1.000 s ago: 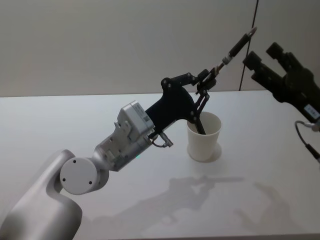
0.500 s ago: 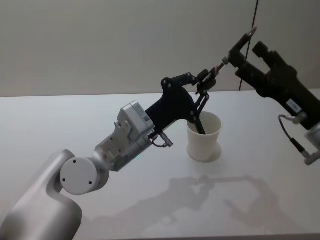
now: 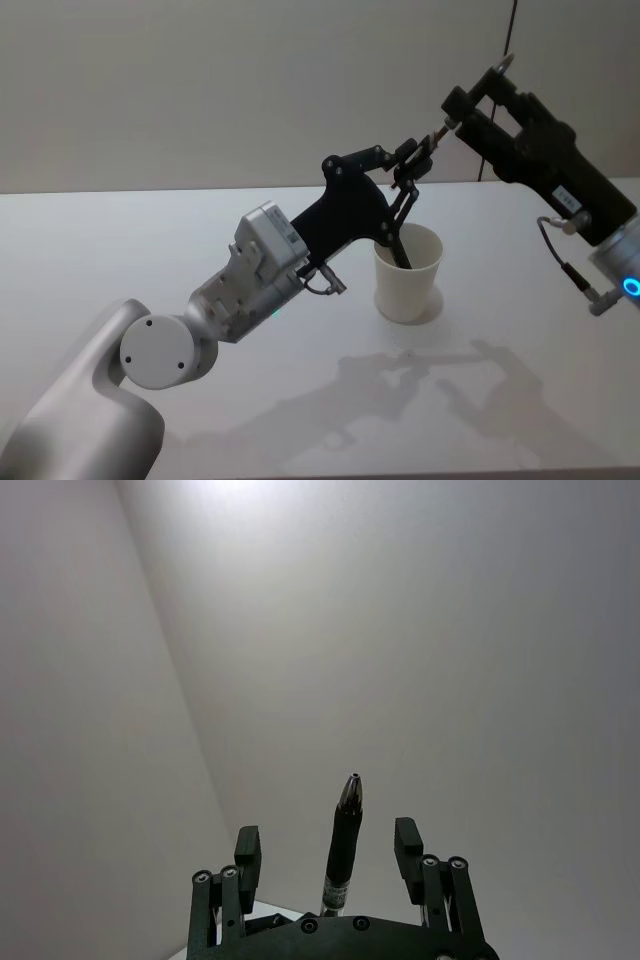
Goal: Place the pen into the pen holder.
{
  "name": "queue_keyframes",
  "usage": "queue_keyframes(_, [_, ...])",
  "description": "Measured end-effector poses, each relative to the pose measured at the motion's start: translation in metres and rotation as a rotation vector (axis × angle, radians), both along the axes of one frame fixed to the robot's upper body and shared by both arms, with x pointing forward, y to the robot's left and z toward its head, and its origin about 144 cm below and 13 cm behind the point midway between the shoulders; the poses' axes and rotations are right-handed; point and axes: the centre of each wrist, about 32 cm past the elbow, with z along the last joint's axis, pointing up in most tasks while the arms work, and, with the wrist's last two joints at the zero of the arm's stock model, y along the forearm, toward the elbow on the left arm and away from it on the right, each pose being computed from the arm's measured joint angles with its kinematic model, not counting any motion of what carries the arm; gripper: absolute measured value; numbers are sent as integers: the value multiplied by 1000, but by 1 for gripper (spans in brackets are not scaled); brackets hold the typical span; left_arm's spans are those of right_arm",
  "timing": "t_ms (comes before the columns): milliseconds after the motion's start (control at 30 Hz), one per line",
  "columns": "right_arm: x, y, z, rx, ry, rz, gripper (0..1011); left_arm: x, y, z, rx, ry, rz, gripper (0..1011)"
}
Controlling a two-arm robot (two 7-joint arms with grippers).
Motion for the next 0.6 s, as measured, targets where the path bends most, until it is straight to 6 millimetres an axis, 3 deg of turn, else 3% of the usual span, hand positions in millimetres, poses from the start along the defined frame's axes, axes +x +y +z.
queue_keyframes(167, [3, 2, 0, 0, -3, -5, 763, 0, 0, 0, 0, 0, 0, 184])
queue_keyframes(267, [4, 3, 0, 0, -5, -9, 628, 0, 0, 0, 0, 0, 0, 184])
queue_keyframes(600, [7, 6, 1, 4, -9, -20, 314, 0, 0, 0, 0, 0, 0, 184])
